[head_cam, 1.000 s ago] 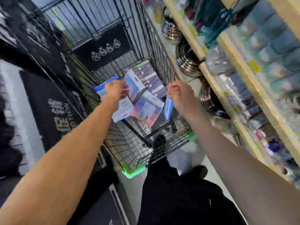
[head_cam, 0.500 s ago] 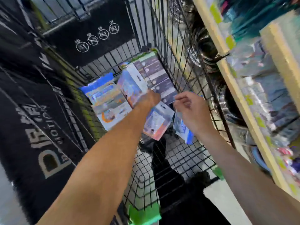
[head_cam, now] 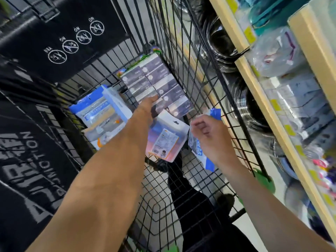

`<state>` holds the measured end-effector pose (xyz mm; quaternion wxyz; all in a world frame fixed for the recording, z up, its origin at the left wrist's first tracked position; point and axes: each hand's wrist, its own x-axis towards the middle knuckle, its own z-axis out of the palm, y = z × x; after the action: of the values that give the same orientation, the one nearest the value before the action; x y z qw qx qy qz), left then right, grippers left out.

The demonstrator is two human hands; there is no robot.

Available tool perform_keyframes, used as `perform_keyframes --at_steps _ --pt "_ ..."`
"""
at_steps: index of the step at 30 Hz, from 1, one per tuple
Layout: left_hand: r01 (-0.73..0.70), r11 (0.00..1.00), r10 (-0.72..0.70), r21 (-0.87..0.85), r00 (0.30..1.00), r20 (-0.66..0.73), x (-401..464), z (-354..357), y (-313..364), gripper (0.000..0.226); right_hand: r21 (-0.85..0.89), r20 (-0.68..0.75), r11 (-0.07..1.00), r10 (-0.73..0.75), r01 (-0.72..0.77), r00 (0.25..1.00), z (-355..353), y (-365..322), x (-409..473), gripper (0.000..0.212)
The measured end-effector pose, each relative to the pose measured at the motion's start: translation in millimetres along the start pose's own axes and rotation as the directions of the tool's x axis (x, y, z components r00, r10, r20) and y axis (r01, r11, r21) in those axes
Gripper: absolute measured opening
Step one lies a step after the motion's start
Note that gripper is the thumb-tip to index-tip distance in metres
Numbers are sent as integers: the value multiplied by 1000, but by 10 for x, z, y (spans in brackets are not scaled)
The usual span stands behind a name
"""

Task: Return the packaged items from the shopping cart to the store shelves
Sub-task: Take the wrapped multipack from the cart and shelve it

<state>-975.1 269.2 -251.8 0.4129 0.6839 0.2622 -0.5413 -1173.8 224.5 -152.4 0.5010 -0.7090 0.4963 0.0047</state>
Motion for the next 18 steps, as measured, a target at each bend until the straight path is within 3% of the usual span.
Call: perform_keyframes --at_steps 3,4,7,10,12,14,16,18 --pt "53 998 -54 24 998 39 73 -94 -44 25 7 9 1000 25 -25 1000 -8 -54 30 8" --pt "24 1000 -24 -13 998 57 57 -117 -55 22 17 14 999 38 -39 999 -7 -62 39 8" --pt "-51 997 54 -52 997 63 -5 -125 -86 58 47 45 995 90 -92 995 -3 -72 34 7" --pt "-151 987 151 -57 988 -13 -244 -137 -6 52 113 56 966 229 -234 972 18 -128 -19 22" --pt "-177 969 180 -170 984 1 -425 -164 61 49 243 68 896 366 -372 928 69 -236 -48 51" --pt "-165 927 215 -336 970 117 -729 -184 25 24 394 80 790 479 -469 874 75 -352 -66 77" --pt "-160 907 244 -389 954 176 -986 -258 -122 14 528 135 691 506 -494 852 61 -480 -82 75" --pt "-184 904 289 -387 928 236 -1196 -365 -300 29 630 152 627 479 -458 865 2 -589 -136 61"
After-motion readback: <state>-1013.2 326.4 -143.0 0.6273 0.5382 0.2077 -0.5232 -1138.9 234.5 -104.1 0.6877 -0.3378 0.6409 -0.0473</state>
